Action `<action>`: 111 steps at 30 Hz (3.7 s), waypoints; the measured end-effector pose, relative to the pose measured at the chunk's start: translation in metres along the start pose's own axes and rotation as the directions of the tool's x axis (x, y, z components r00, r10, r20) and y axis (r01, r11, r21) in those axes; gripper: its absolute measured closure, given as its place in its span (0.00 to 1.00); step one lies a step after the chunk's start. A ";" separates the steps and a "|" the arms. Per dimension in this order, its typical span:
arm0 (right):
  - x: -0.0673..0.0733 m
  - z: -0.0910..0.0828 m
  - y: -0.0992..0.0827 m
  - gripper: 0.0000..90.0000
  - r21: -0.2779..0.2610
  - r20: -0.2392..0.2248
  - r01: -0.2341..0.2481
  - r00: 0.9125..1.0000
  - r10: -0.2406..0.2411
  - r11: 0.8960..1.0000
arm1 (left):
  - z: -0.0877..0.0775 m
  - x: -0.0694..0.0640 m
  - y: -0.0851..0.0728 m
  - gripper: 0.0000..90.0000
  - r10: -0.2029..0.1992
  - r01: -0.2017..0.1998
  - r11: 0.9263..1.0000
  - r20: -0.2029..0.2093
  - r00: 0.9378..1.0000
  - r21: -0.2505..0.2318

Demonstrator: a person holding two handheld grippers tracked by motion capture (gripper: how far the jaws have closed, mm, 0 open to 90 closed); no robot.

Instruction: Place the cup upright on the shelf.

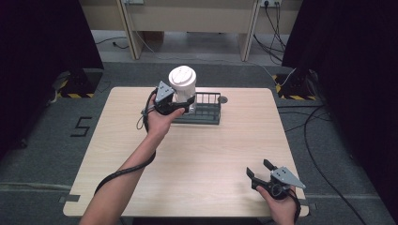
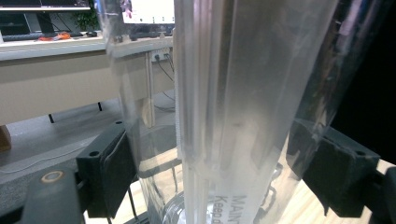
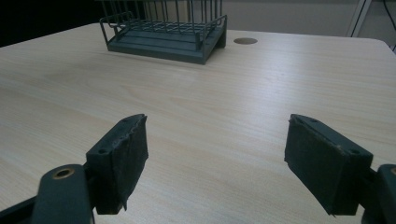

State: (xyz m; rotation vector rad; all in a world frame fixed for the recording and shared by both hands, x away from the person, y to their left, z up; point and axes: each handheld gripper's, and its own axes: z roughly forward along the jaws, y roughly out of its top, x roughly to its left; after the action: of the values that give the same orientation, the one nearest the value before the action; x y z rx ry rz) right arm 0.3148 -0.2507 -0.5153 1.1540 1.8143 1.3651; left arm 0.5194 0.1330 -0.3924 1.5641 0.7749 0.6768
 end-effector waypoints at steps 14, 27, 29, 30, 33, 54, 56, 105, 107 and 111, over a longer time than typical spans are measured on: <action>-0.001 -0.001 0.000 0.25 -0.002 0.002 -0.004 1.000 0.004 1.000 | 0.020 0.004 0.001 0.19 0.002 -0.002 1.000 -0.021 1.000 0.017; 0.000 -0.001 0.000 0.24 -0.003 -0.004 -0.004 1.000 0.004 1.000 | 0.041 0.015 -0.004 0.19 -0.014 0.017 0.999 -0.059 0.998 0.041; 0.000 -0.001 0.000 0.24 -0.005 -0.005 -0.005 1.000 0.005 1.000 | 0.044 0.016 -0.004 0.19 -0.017 0.019 0.999 -0.065 0.998 0.041; 0.000 -0.001 0.000 0.24 -0.004 -0.006 -0.005 1.000 0.005 1.000 | 0.045 0.017 -0.004 0.19 -0.018 0.020 0.999 -0.068 0.998 0.041; 0.000 -0.001 0.000 0.24 -0.003 -0.007 -0.005 1.000 0.005 1.000 | 0.049 0.017 -0.004 0.19 -0.022 0.025 0.999 -0.072 0.997 0.047; -0.001 -0.002 0.000 0.24 -0.005 -0.015 -0.003 1.000 0.003 1.000 | 0.070 0.013 -0.025 0.19 -0.052 0.061 0.993 -0.088 0.995 0.102; -0.001 -0.002 0.000 0.24 -0.005 -0.016 -0.003 1.000 0.003 1.000 | 0.072 0.012 -0.029 0.19 -0.058 0.068 0.991 -0.092 0.994 0.113; 0.001 -0.001 0.000 0.24 0.006 -0.018 0.007 1.000 -0.007 1.000 | 0.041 0.008 -0.049 0.16 -0.002 0.015 0.990 -0.093 0.996 0.142; 0.001 -0.001 0.000 0.24 0.005 -0.017 0.007 1.000 -0.007 1.000 | 0.035 0.009 -0.050 0.16 -0.007 0.021 0.989 -0.097 0.995 0.143; 0.001 -0.001 0.000 0.24 0.005 -0.016 0.008 1.000 -0.008 1.000 | 0.024 0.010 -0.054 0.16 -0.004 0.018 0.990 -0.095 0.995 0.143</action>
State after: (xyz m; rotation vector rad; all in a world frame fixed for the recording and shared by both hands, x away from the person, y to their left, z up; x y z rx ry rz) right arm 0.3131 -0.2503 -0.5152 1.1404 1.8331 1.3691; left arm 0.5388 0.1299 -0.4486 1.6664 0.9190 0.7037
